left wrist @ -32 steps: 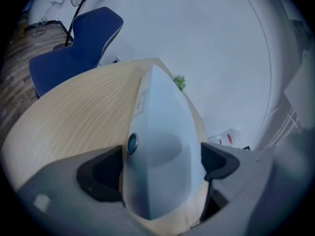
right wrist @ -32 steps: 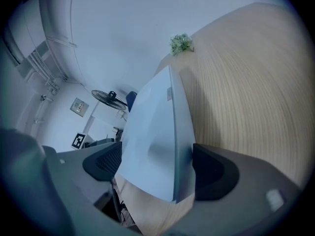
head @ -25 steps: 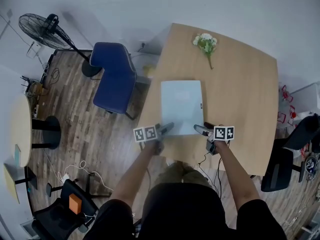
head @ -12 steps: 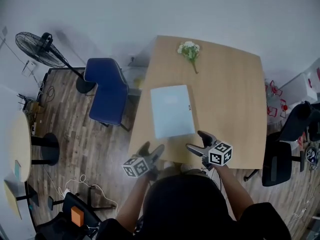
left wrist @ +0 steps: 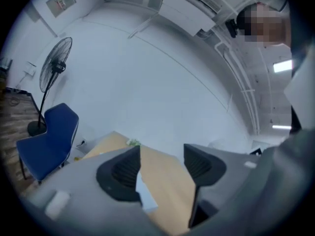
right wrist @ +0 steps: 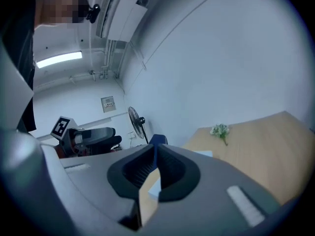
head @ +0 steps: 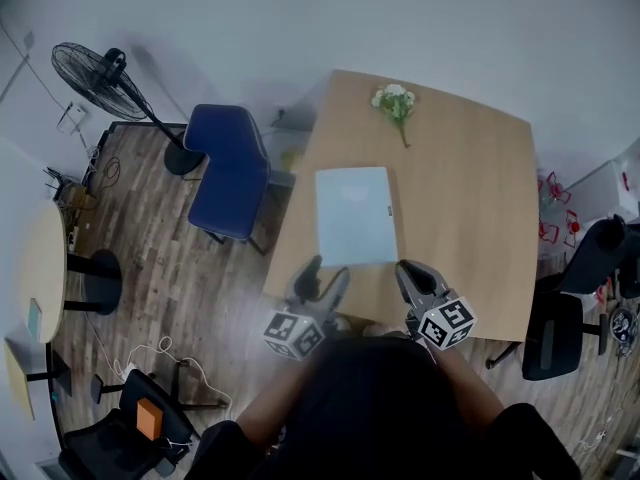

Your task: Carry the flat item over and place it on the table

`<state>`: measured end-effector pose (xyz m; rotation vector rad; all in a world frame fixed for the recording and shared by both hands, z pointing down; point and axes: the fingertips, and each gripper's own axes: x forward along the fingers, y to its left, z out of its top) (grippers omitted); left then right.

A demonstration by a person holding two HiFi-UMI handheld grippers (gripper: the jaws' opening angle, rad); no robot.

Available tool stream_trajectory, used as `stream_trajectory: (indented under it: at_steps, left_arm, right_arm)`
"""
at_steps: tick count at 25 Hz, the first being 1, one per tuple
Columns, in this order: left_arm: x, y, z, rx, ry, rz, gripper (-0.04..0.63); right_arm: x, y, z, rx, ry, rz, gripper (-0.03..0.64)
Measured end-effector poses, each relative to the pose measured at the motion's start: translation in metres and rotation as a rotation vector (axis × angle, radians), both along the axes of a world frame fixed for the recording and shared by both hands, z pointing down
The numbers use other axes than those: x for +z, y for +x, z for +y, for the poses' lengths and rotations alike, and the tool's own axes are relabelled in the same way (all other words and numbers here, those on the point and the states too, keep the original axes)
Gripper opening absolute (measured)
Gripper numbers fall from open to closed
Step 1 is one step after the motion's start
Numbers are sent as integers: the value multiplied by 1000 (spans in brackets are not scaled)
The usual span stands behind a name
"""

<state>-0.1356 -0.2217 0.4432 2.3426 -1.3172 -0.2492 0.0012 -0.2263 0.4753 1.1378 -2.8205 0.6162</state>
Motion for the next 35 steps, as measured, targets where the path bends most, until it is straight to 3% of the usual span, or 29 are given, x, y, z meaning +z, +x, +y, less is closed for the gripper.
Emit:
stream_trajectory:
  at_steps: [1,4,8,14,22,35]
  left_arm:
    - [-3,-5,1,-13,17,-4,245]
    - [-1,-19,6,-54,48,-71,120]
    - [7,-36,14,-125,77,-157,4]
    - [20,-57,4,-196,41,-201,-1]
    - [17,-73,-18,-219,43,-203,-1]
    - [21,-74,-23,-205,56,-197,-2]
  right_arm:
    - [-3,-1,0,4,23,7,0]
    - [-7,4,-4,23,44,20,0]
    - [-10,22,-9,85,68,83,0]
    - [-10,46,-17,203,84,138,1]
    - [-14,62,-28,268,107,184,2]
    - [-13,63,-36,243,127,247,2]
